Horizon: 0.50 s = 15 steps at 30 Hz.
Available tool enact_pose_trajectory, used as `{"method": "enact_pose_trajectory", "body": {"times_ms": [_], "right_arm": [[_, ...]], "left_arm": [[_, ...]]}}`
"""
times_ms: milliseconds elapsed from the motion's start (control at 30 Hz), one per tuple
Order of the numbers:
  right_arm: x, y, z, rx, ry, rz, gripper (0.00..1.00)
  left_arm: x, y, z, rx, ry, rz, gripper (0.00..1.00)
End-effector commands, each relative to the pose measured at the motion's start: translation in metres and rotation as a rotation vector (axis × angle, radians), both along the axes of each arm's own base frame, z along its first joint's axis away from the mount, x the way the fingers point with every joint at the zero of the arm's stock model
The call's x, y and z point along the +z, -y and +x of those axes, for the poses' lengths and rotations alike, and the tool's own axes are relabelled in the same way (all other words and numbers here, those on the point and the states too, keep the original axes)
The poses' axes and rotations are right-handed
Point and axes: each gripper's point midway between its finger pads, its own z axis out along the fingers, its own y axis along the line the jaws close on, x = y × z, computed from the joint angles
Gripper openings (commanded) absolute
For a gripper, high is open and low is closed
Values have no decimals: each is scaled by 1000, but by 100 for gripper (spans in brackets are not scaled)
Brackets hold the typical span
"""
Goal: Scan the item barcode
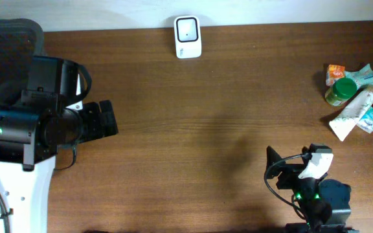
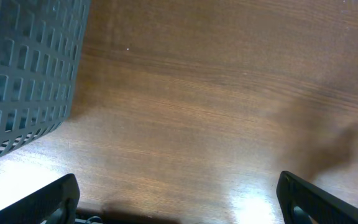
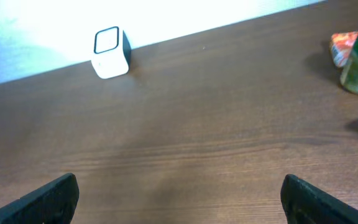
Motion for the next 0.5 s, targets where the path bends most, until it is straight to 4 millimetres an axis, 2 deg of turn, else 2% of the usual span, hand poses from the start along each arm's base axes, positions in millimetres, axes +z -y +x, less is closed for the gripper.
{"method": "enact_pose_trajectory", "body": {"times_ms": [0, 100, 200, 367, 467], "right_arm": [[2, 5, 2, -16, 61, -8, 99], [11, 6, 4, -6, 150, -64, 99], [8, 6, 6, 4, 190, -113, 99], [16, 6, 16, -1, 297, -119, 98], [11, 7, 23, -4, 362, -122, 99]], "left_arm": [[4, -1, -2, 11, 17, -3, 99], [4, -1, -2, 11, 17, -3, 99], [4, -1, -2, 11, 17, -3, 99], [4, -1, -2, 11, 17, -3, 99], [4, -1, -2, 11, 17, -3, 99]]}}
